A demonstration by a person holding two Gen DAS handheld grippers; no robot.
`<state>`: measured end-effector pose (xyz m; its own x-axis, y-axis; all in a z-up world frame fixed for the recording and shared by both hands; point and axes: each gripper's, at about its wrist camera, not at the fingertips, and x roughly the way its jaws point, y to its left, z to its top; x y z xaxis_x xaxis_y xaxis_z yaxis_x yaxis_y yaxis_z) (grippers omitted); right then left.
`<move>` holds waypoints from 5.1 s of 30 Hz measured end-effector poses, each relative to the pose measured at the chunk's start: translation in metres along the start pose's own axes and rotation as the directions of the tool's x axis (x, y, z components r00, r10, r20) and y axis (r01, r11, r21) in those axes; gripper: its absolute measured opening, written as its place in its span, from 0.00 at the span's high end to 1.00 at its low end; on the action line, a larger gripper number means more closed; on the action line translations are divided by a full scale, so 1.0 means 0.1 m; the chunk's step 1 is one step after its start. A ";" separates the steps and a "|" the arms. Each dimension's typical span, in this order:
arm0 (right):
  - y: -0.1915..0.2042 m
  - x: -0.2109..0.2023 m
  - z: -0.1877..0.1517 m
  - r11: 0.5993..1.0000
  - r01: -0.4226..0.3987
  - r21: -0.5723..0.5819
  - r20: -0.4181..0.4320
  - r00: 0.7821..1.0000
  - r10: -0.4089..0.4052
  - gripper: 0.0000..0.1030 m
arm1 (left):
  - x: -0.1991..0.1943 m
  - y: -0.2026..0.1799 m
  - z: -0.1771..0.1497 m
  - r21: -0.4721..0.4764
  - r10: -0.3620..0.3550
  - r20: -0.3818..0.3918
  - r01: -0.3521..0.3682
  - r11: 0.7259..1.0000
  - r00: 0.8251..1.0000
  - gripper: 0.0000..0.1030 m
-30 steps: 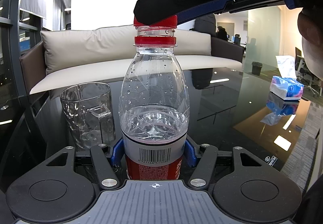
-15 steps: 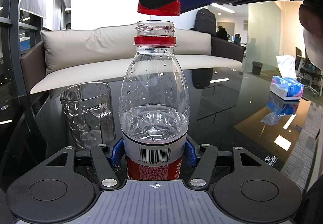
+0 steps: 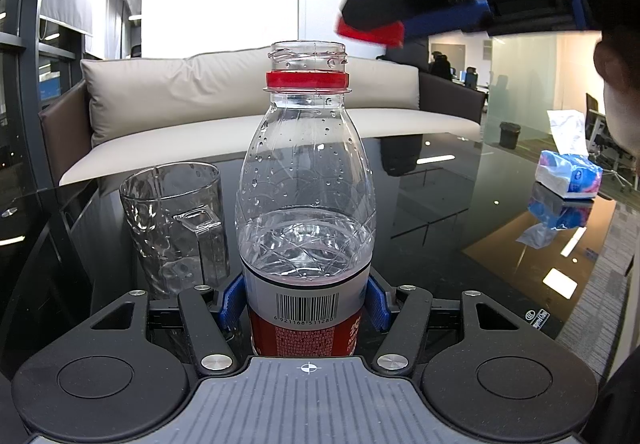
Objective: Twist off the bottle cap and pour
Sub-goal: 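Carry the red cap away from the bottle and lower it to the table with the right gripper, then open the right gripper to set the red cap down while the left gripper releases the bottle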
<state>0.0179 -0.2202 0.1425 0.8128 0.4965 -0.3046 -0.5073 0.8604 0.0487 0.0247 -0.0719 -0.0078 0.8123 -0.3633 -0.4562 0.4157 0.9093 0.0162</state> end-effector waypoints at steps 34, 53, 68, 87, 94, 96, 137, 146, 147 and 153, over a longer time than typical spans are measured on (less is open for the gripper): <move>-0.37 0.66 -1.11 0.978 0.159 0.137 -0.233 0.964 -0.125 0.68 | 0.03 0.00 0.02 -0.006 0.002 -0.005 -0.002 1.000 1.000 0.46; -0.38 0.77 -1.19 0.978 0.174 0.116 -0.283 0.950 -0.135 0.68 | 0.03 0.14 -0.02 -0.011 0.001 -0.007 -0.001 1.000 1.000 0.46; -0.42 0.80 -1.26 0.977 0.182 0.112 -0.308 0.941 -0.140 0.68 | 0.01 0.34 -0.11 -0.012 0.002 -0.009 -0.002 1.000 1.000 0.46; -0.42 0.79 -1.26 0.972 0.201 0.122 -0.300 0.941 -0.157 0.66 | -0.01 0.21 -0.02 -0.019 0.004 -0.013 -0.004 1.000 1.000 0.45; -0.42 0.79 -1.26 0.972 0.200 0.126 -0.300 0.941 -0.155 0.64 | 0.00 0.24 -0.02 -0.018 0.003 -0.013 -0.004 1.000 1.000 0.45; -0.42 0.79 -1.26 0.972 0.200 0.127 -0.299 0.942 -0.154 0.57 | 0.00 0.24 -0.02 -0.020 0.003 -0.013 -0.003 1.000 1.000 0.45; -0.49 0.72 -1.25 0.964 0.238 0.115 -0.272 0.941 -0.200 0.16 | -0.07 0.32 0.00 -0.064 0.013 0.012 -0.013 0.998 1.000 0.11; -0.50 0.68 -1.25 0.962 0.241 0.132 -0.263 0.944 -0.200 0.05 | -0.09 0.33 0.03 -0.074 0.011 0.025 -0.009 0.997 1.000 0.01; -0.50 0.67 -1.25 0.961 0.241 0.132 -0.260 0.944 -0.201 0.04 | -0.09 0.33 0.03 -0.075 0.011 0.023 -0.009 0.997 1.000 0.01; -0.48 0.64 -1.23 0.960 0.245 0.137 -0.249 0.946 -0.206 0.01 | -0.10 0.33 0.05 -0.086 0.011 0.010 -0.010 0.996 1.000 0.01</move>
<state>0.0592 -0.2437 0.0031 0.8025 0.2639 -0.5351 -0.2485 0.9632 0.1023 0.0324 -0.0388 0.0014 0.8209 -0.3557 -0.4467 0.3711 0.9269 -0.0560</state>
